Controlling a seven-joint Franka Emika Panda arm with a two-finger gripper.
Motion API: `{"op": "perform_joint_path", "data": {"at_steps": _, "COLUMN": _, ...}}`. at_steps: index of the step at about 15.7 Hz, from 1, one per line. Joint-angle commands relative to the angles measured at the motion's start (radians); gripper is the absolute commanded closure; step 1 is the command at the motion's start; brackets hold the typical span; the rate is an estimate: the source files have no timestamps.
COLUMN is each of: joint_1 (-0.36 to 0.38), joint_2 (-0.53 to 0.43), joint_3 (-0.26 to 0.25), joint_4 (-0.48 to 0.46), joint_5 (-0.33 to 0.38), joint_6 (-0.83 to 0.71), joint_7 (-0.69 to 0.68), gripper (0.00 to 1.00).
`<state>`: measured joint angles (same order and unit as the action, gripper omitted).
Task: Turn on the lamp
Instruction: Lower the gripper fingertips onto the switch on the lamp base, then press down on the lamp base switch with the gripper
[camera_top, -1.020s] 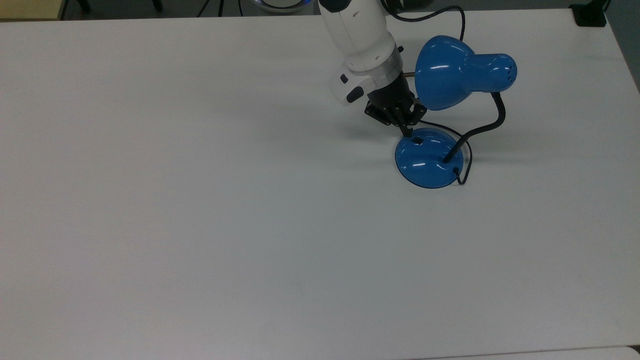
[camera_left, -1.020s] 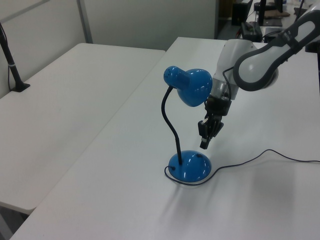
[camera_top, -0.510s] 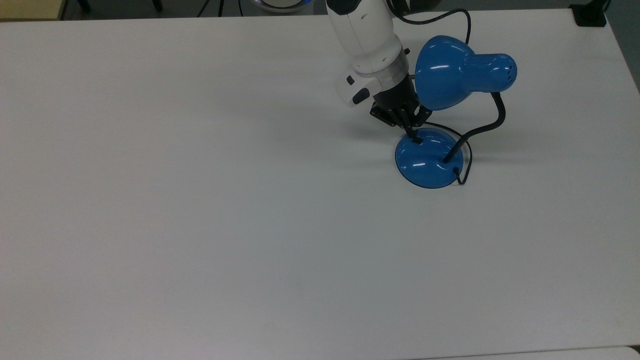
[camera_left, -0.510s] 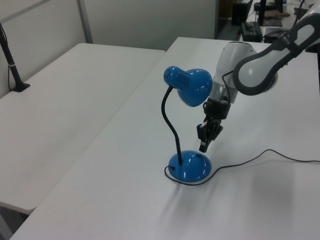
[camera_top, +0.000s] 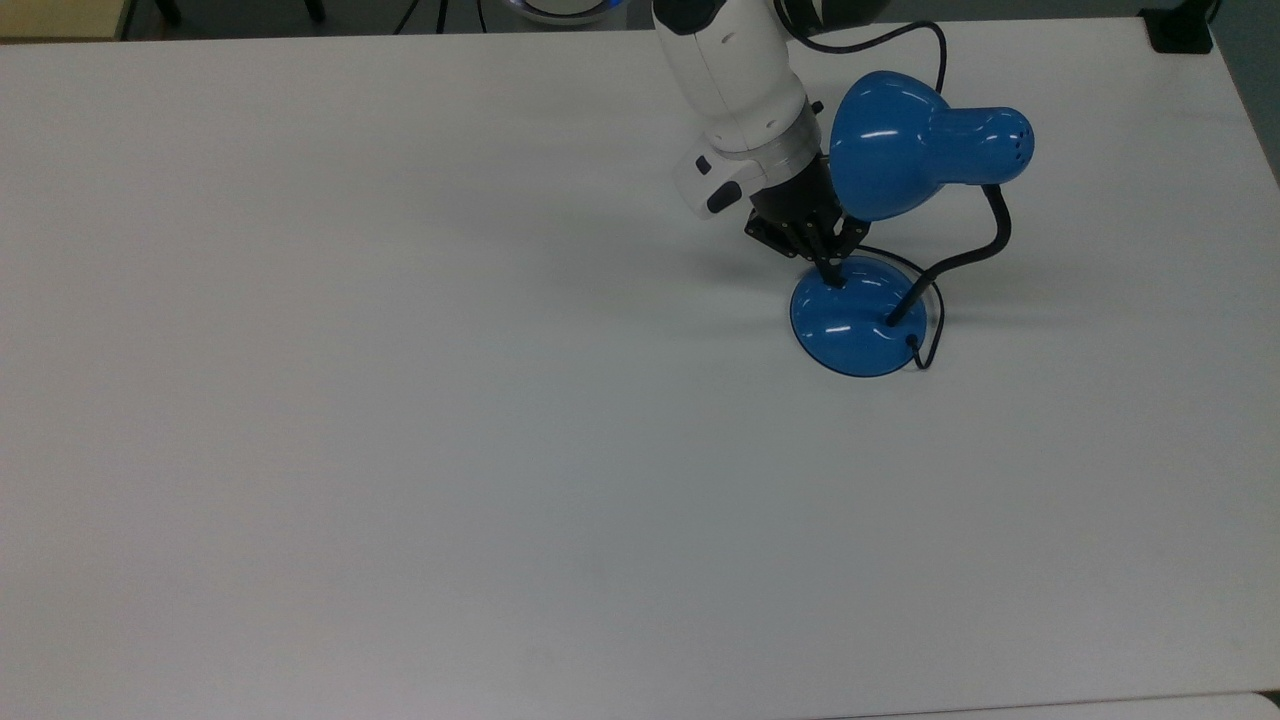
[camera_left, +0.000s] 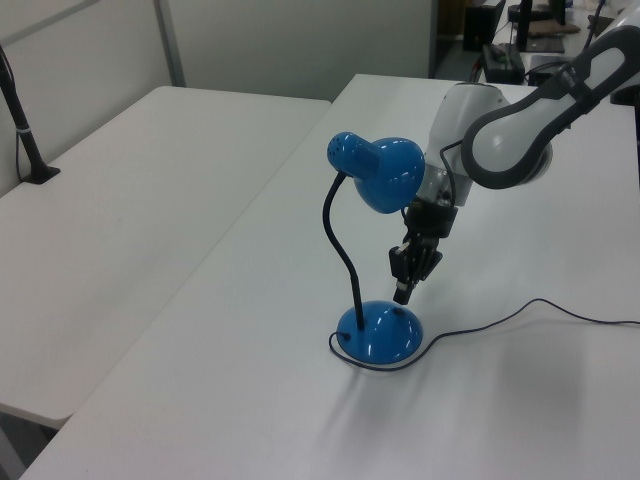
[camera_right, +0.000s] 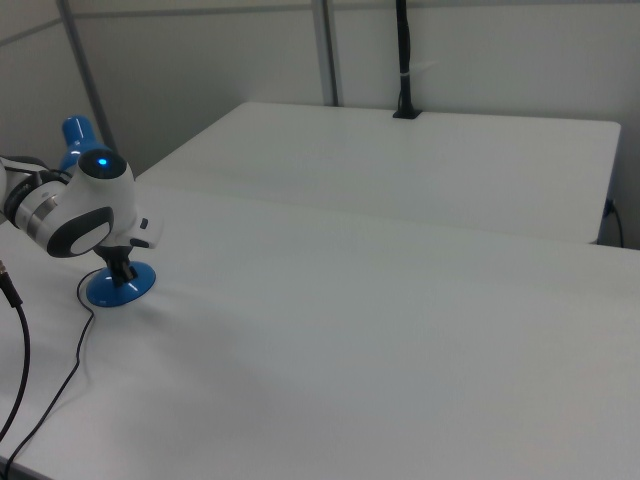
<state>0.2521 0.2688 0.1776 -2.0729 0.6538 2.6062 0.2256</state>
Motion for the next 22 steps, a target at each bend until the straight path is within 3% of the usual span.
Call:
{"op": "perform_joint_path", "data": {"at_steps": 1, "joint_1": 0.015, "joint_2": 0.020, "joint_3": -0.003, "joint_4": 0.016, "joint_5": 0.021, "joint_6": 0.023, "joint_7": 0.020, "gripper": 1.00}}
{"op": "perform_joint_path", "data": {"at_steps": 22, "joint_1": 0.035, "joint_2": 0.044, "joint_3": 0.000, "joint_4": 0.030, "joint_5": 0.020, "joint_6": 0.066, "joint_7": 0.032, "gripper": 1.00}}
